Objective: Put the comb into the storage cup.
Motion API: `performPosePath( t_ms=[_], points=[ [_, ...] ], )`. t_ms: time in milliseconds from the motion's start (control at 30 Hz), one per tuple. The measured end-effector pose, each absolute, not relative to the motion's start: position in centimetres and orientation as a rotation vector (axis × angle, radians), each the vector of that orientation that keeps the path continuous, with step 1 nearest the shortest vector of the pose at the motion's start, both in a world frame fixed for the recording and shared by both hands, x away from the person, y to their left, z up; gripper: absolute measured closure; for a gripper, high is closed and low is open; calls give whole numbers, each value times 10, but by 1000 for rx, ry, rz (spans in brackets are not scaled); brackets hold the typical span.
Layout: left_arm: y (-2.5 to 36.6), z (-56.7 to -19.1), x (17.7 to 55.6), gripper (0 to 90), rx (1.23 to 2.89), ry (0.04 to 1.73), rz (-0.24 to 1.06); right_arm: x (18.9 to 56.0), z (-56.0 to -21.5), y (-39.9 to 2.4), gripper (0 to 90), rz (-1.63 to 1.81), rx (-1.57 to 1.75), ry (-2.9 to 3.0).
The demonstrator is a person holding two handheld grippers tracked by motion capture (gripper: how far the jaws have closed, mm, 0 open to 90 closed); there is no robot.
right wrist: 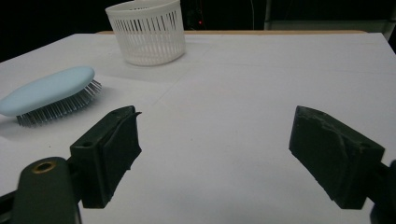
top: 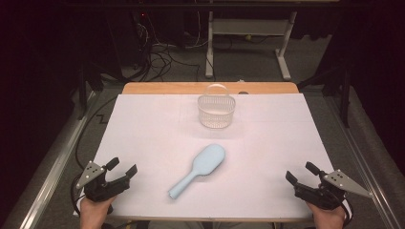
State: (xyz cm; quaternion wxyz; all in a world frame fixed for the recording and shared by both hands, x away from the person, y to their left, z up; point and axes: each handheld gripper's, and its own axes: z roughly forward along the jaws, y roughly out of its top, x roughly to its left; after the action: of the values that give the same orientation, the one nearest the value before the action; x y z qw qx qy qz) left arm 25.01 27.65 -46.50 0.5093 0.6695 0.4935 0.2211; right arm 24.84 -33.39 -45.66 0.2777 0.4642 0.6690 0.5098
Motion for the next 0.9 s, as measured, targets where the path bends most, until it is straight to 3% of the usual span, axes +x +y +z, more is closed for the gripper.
performPosePath(
  t_ms=[900],
  points=[
    [261,-460,256,209,1650,1148,496,248,-456,-334,165,1372,1233,1798]
  ],
)
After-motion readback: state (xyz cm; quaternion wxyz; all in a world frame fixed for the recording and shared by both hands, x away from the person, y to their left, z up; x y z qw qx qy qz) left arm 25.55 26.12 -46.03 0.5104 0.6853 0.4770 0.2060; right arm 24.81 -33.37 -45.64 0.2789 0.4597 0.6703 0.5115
